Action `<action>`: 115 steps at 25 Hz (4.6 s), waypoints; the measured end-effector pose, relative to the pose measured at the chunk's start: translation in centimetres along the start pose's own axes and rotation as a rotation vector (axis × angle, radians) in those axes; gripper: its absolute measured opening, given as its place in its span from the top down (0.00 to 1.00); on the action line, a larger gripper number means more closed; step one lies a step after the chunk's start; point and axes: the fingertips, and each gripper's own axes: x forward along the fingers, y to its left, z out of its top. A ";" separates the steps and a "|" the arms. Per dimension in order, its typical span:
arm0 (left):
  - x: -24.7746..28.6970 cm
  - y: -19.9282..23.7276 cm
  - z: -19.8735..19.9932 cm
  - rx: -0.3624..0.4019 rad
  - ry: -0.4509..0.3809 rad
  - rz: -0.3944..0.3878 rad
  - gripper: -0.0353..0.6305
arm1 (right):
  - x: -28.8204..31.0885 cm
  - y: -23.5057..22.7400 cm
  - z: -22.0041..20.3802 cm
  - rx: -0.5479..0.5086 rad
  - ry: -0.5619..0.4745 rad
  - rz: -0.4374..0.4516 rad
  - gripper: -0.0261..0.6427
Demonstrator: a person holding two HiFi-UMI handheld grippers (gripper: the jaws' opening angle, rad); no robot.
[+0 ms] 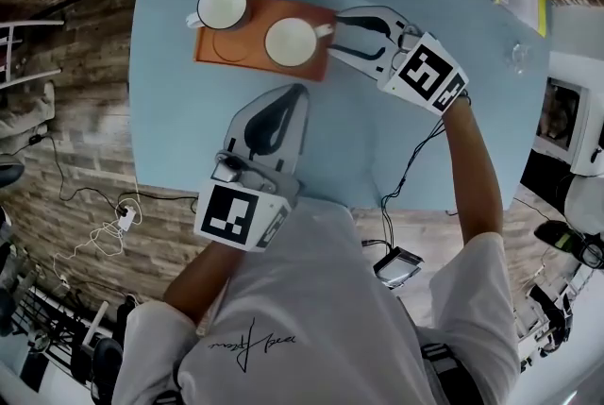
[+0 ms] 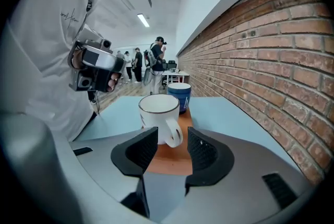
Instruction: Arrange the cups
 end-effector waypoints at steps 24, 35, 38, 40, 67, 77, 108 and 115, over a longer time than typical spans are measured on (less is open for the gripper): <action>0.9 0.9 -1.7 -0.023 0.047 0.017 0.93 | 2.7 0.9 -0.8 -0.144 0.063 0.223 0.74; 0.6 1.6 -1.7 -0.023 0.044 0.035 0.93 | 2.4 1.7 -0.6 -0.094 0.015 0.194 0.83; 0.5 1.7 -1.7 -0.020 0.046 0.040 0.93 | 2.3 1.9 -0.6 -0.070 -0.004 0.172 0.84; 0.4 1.9 -1.7 -0.019 0.046 0.043 0.93 | 2.3 1.9 -0.6 -0.054 -0.018 0.152 0.84; -3.0 2.8 -0.8 0.055 0.051 -0.008 0.93 | 1.7 3.7 0.2 0.178 -0.113 -0.340 0.86; -3.5 3.9 -0.5 0.057 0.068 -0.080 0.93 | 0.6 4.2 0.3 0.294 -0.138 -0.501 0.86; -9.6 4.7 -1.4 0.102 0.098 -0.310 0.93 | 0.1 8.3 2.3 0.562 -0.152 -1.068 0.86; -9.9 4.8 -1.0 0.102 0.086 -0.324 0.93 | 0.2 8.1 2.6 0.616 -0.174 -1.200 0.86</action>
